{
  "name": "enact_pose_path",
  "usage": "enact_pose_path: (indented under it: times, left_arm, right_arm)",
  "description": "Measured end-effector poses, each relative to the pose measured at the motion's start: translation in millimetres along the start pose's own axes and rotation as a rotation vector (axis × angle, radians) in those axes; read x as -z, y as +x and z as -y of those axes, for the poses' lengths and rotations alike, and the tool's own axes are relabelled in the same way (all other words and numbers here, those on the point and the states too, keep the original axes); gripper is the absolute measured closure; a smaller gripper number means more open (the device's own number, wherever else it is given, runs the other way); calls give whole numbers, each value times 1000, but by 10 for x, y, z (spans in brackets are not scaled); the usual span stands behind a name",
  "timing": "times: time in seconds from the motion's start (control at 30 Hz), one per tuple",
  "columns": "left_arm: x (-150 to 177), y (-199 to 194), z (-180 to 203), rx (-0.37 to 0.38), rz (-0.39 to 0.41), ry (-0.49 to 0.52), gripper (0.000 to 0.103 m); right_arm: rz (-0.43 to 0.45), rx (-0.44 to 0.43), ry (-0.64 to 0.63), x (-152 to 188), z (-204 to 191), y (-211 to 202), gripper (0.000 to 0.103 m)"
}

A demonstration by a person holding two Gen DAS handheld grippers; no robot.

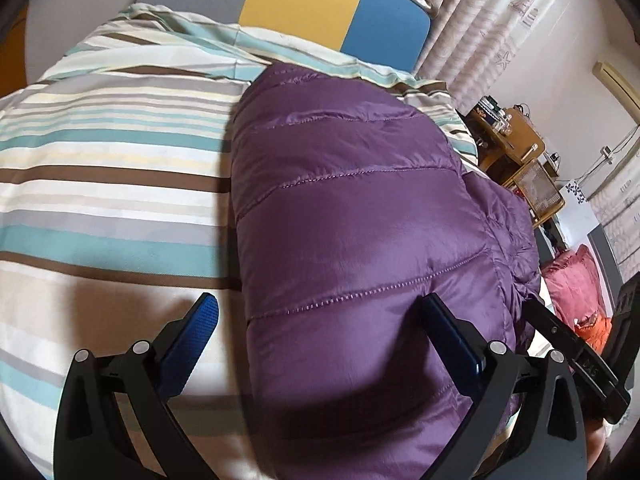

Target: Fold large clothes

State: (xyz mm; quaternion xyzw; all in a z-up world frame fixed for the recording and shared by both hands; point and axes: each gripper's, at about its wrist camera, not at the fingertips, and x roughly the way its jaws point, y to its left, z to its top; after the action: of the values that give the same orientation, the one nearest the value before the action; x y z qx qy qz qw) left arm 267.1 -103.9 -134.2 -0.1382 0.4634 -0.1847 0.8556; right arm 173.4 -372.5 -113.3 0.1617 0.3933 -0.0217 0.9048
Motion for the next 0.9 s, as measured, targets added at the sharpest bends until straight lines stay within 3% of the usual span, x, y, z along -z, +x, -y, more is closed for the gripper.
enact_pose_path:
  times: [0.47,0.63,0.67,0.7,0.73,0.9]
  left_arm:
    - [13,222,-223,135,-81,-97,3]
    - [33,259,-202,155,-99,-80,3]
    - [38,270,-191,161,-108,-71,3]
    - [36,280,-161,168,-120,-57,3]
    - [39,281,-105,172,-131,-32,3]
    - [96,175,89,133,-91,76,16]
  right_arm:
    - [-130,-109,53,23,101,542,2]
    - [-173,-201,90,45,180,686,4]
    - [-170,-224,82,43,176,693,10]
    - [-168,-250,78,44,167,694,23]
    - [-171,-303,93,51,163,699,27]
    - [-163,-373,154,93,218,669,43]
